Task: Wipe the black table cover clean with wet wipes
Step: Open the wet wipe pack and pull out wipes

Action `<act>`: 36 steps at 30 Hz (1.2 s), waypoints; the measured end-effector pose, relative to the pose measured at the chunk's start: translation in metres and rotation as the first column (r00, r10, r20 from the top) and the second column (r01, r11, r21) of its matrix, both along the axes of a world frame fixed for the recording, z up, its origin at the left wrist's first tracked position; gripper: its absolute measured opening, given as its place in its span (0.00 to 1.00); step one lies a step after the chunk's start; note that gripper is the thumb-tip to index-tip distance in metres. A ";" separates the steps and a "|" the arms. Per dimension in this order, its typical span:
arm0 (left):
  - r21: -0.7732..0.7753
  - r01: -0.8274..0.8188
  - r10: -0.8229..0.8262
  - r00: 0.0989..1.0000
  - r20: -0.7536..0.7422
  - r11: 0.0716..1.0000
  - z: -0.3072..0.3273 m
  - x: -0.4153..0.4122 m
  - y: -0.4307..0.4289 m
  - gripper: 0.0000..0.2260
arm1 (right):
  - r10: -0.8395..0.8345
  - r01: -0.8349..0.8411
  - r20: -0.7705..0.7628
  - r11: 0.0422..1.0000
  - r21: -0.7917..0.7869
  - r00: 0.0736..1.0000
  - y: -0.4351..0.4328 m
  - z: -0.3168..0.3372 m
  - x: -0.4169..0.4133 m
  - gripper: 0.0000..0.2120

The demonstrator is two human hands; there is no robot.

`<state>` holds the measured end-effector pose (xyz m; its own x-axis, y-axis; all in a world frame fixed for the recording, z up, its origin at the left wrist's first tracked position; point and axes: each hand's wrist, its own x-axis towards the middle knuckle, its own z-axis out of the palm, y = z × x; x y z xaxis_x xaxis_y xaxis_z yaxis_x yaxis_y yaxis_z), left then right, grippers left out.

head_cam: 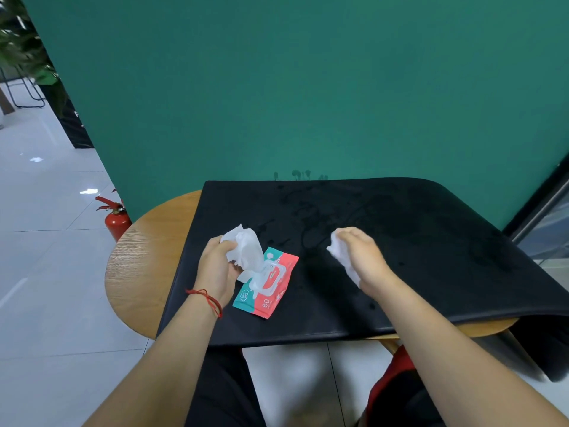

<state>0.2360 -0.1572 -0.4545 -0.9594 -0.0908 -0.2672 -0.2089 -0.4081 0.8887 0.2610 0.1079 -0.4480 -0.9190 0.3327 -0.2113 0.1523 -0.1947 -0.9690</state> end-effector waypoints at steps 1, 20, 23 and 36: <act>0.047 0.026 -0.026 1.000 -0.008 0.999 0.001 -0.003 0.001 0.12 | 0.058 -0.059 0.007 0.997 0.058 0.998 -0.005 0.000 0.002 0.04; 0.114 0.154 -0.143 0.985 -0.096 0.981 -0.014 -0.048 0.000 0.19 | 0.321 -0.349 0.229 0.396 0.849 0.919 -0.092 -0.067 -0.019 0.08; -0.271 0.166 -0.200 0.975 -0.102 0.948 -0.017 -0.045 0.004 0.18 | 0.468 -0.290 0.228 0.064 0.955 0.854 -0.095 -0.073 0.000 0.12; -0.955 0.264 -0.693 0.714 0.100 0.134 -0.066 -0.033 0.007 0.12 | 0.486 -0.224 0.135 0.129 0.966 0.863 -0.090 -0.098 0.016 0.12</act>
